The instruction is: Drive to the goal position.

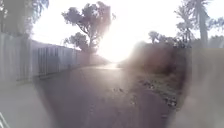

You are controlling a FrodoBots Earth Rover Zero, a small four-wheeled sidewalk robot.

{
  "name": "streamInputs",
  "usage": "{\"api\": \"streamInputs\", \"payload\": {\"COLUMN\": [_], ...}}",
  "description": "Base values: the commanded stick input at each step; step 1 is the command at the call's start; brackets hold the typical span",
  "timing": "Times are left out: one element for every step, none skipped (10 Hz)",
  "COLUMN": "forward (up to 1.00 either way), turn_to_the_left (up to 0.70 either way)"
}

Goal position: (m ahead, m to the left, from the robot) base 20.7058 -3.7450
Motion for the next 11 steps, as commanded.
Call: {"api": "streamInputs", "payload": {"forward": [1.00, 1.00, 1.00, 1.00, 1.00, 1.00, 1.00, 1.00, 1.00, 1.00, 1.00], "turn_to_the_left": [0.00, 0.00, 0.00, 0.00, 0.00, 0.00, 0.00, 0.00, 0.00, 0.00, 0.00]}}
